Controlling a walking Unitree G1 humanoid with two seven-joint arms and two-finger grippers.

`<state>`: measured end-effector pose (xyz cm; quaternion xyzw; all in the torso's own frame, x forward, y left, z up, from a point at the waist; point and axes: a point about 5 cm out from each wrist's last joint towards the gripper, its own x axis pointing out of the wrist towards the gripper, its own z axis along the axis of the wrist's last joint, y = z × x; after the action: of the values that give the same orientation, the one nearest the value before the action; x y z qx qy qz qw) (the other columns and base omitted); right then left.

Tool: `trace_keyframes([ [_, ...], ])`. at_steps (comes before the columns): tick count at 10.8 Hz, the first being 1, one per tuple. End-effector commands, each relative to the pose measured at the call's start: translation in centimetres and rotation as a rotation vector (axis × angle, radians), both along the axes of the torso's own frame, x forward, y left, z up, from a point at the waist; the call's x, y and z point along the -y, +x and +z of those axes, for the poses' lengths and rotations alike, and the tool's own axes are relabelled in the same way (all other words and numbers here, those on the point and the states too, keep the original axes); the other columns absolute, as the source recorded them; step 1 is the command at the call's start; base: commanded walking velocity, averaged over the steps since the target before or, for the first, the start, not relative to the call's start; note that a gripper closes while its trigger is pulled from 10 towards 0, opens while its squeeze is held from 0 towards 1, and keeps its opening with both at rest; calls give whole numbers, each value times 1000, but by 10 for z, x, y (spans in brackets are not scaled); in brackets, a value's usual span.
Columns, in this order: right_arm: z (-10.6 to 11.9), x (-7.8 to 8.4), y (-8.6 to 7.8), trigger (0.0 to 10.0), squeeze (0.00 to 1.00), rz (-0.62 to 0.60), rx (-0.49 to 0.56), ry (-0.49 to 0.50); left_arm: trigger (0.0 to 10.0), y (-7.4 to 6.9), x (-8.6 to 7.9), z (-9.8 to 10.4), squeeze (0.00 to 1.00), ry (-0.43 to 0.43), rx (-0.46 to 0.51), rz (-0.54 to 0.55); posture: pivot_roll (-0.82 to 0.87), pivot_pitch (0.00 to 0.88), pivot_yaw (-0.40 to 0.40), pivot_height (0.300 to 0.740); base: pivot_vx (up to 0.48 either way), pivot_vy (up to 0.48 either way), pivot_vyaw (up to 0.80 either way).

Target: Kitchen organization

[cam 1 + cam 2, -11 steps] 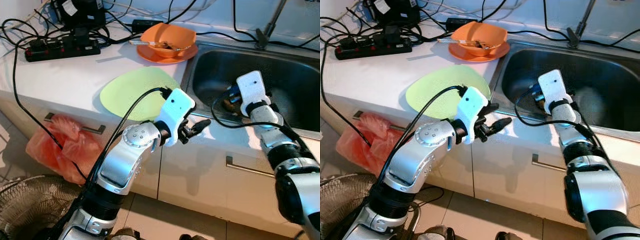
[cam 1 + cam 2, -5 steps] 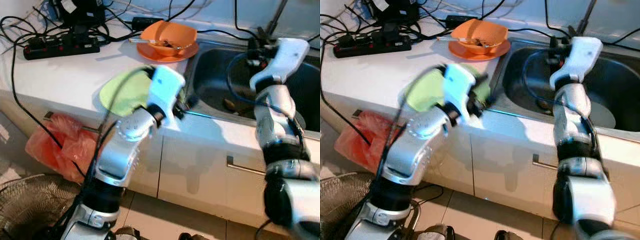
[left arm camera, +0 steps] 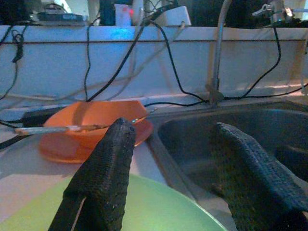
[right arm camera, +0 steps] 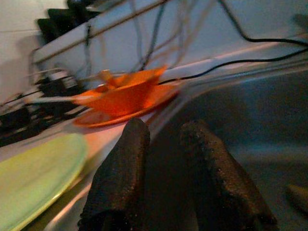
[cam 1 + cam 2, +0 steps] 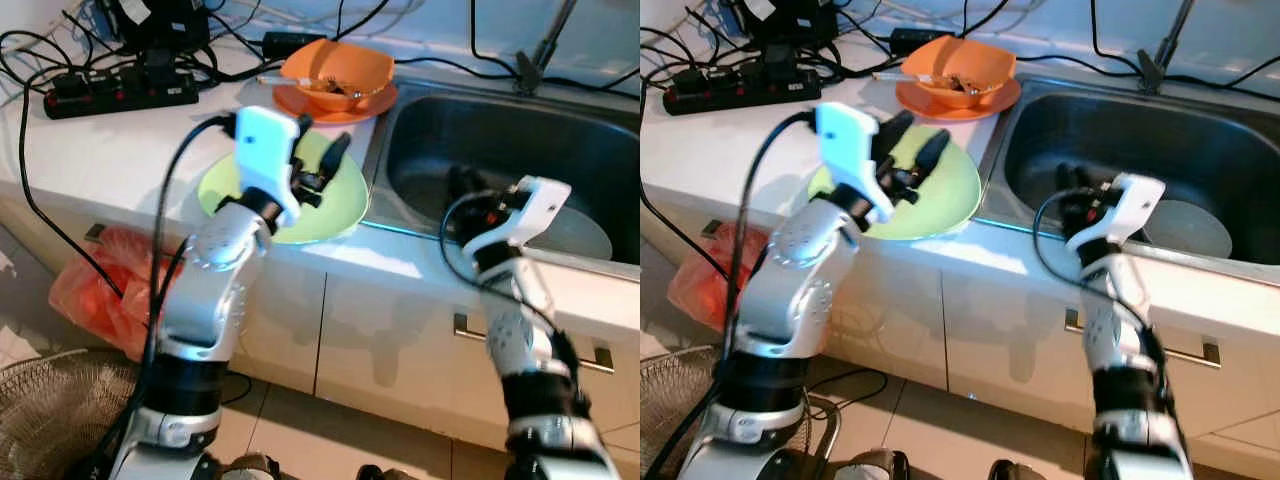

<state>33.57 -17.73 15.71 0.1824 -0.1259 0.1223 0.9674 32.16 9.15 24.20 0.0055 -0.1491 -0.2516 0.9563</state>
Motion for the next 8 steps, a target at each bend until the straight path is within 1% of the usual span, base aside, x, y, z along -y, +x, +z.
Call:
trace_keyframes([
  [1,-17,-5,-7,10000,0,46,-71,30,10000,-2,-12,-1,0,-18,1,20,187,89,-4,740,0,0,0],
  [2,-18,-6,-10,10000,0,81,-83,45,10000,-1,-27,-1,0,-42,-4,60,189,89,-4,740,0,0,0],
  [3,-13,-6,-12,10000,0,121,-68,26,10000,0,-48,-1,0,-39,-9,121,193,98,-7,740,0,0,0],
  [4,-11,-6,-11,10000,0,136,-71,19,10000,0,-65,-2,0,-38,-15,163,194,107,-13,740,0,0,0],
  [5,-10,-7,-12,10000,0,153,-73,6,10000,-1,-75,-2,0,-47,-24,193,198,112,-16,740,0,0,0],
  [6,-10,-10,-14,10000,0,168,-79,5,10000,-5,-92,-1,0,-70,-34,241,205,123,-18,740,0,0,0],
  [7,-11,-11,-15,10000,0,180,-88,-7,10000,-7,-102,-1,0,-55,-38,272,211,128,-22,740,0,0,0],
  [8,-10,-12,-16,10000,0,196,-89,-13,10000,-8,-106,-2,0,-46,-41,284,211,134,-23,740,0,0,0],
])
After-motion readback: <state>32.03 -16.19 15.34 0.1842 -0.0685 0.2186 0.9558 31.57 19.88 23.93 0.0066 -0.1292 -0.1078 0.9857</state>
